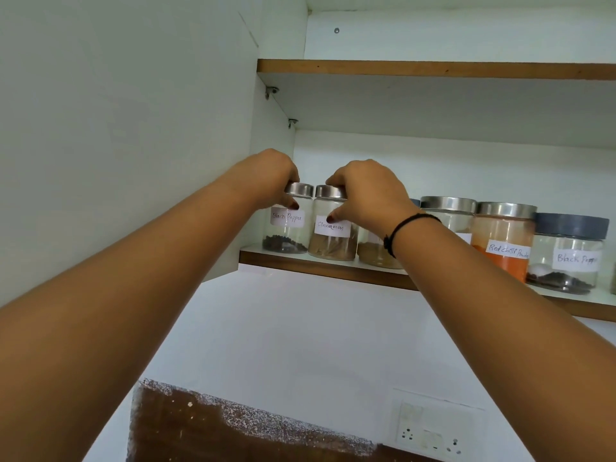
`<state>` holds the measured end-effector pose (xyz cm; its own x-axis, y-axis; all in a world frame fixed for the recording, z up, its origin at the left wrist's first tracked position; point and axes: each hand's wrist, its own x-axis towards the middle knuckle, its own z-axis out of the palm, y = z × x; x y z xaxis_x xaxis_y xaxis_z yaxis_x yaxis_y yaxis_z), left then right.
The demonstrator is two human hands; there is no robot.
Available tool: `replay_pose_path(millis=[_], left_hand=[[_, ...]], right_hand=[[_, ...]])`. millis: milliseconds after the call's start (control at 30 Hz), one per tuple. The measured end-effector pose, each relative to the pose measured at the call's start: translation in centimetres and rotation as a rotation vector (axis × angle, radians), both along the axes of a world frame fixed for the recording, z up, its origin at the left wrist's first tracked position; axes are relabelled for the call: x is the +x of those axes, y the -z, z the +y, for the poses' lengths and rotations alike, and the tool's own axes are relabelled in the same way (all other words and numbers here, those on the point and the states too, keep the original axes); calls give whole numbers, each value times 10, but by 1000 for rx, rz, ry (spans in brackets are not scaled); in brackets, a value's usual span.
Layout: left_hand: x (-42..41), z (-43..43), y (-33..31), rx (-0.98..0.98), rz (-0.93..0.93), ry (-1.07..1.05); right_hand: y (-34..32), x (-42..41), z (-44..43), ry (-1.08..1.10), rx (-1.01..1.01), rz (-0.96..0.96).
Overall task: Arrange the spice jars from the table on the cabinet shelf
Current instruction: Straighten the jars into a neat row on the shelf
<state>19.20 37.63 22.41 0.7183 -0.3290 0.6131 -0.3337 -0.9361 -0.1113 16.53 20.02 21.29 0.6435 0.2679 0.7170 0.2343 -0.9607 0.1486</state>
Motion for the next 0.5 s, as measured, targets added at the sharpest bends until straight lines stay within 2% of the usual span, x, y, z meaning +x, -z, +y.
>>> replay_pose_path(millis=[267,500], left_hand=[[13,-8,-20,93,104,-74],[31,-13,-17,98,95,-82]], right_hand=[[-16,22,3,33,45,48],[-22,37,9,71,33,83]])
